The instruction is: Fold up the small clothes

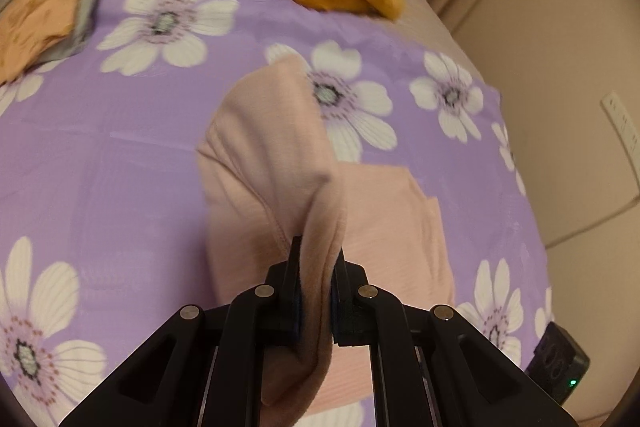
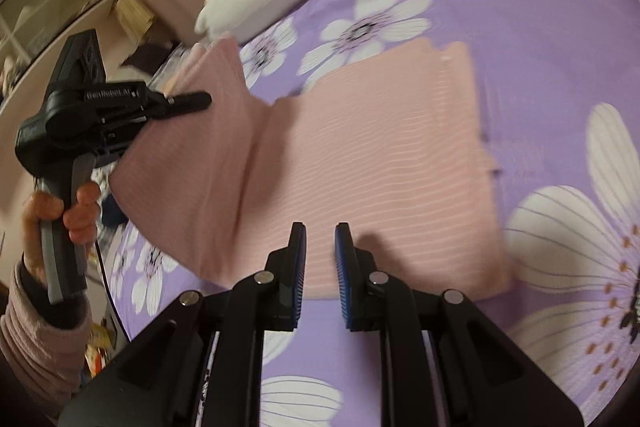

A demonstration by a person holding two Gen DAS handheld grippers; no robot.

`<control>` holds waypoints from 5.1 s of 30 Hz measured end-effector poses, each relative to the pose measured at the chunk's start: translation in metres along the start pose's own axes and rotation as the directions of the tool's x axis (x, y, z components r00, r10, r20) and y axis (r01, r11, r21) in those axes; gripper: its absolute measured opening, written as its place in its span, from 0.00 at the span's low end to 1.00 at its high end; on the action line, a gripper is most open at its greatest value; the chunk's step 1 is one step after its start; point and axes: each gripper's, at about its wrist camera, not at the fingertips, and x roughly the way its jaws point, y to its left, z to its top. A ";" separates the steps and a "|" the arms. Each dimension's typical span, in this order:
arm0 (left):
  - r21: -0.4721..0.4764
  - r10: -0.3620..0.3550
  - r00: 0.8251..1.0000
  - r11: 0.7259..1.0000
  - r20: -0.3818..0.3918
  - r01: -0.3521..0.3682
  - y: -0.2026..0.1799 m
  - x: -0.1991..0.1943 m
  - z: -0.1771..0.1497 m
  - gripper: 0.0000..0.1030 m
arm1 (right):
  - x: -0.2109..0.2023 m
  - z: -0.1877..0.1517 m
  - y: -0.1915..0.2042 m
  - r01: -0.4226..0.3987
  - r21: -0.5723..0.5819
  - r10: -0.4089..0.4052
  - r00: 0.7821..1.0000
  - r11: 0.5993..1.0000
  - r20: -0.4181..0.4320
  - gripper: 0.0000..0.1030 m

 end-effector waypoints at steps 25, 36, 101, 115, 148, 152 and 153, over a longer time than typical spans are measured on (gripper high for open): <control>-0.060 -0.175 0.976 0.984 -0.126 0.169 0.023 0.003 -0.059 0.53 | 0.031 0.058 -0.010 -0.099 0.055 0.101 0.995 0.994 -0.024 0.41; -0.086 -0.177 0.980 0.982 -0.089 0.170 0.052 0.001 -0.059 0.53 | 0.109 0.102 -0.010 -0.057 0.054 0.062 0.992 0.997 -0.112 0.39; 0.183 -0.160 0.980 0.967 -0.119 0.180 -0.022 0.006 -0.078 0.53 | -0.026 0.024 -0.010 0.149 -0.225 -0.157 0.987 0.963 -0.018 0.13; 0.123 -0.201 0.971 0.968 -0.129 0.217 -0.004 0.002 -0.112 0.53 | -0.020 -0.012 -0.020 0.147 -0.181 -0.165 0.982 0.973 -0.090 0.17; -0.212 -0.442 0.894 0.882 -0.068 0.420 0.046 0.050 -0.051 0.67 | 0.009 0.044 -0.090 -0.135 0.263 0.144 0.990 0.955 -0.013 0.57; -0.213 -0.446 0.892 0.881 -0.073 0.423 0.043 0.058 -0.044 0.67 | 0.015 0.049 -0.090 -0.142 0.254 0.150 0.989 0.957 -0.013 0.57; -0.215 -0.449 0.891 0.879 -0.073 0.425 0.043 0.059 -0.043 0.67 | 0.017 0.050 -0.089 -0.144 0.251 0.152 0.988 0.957 -0.013 0.56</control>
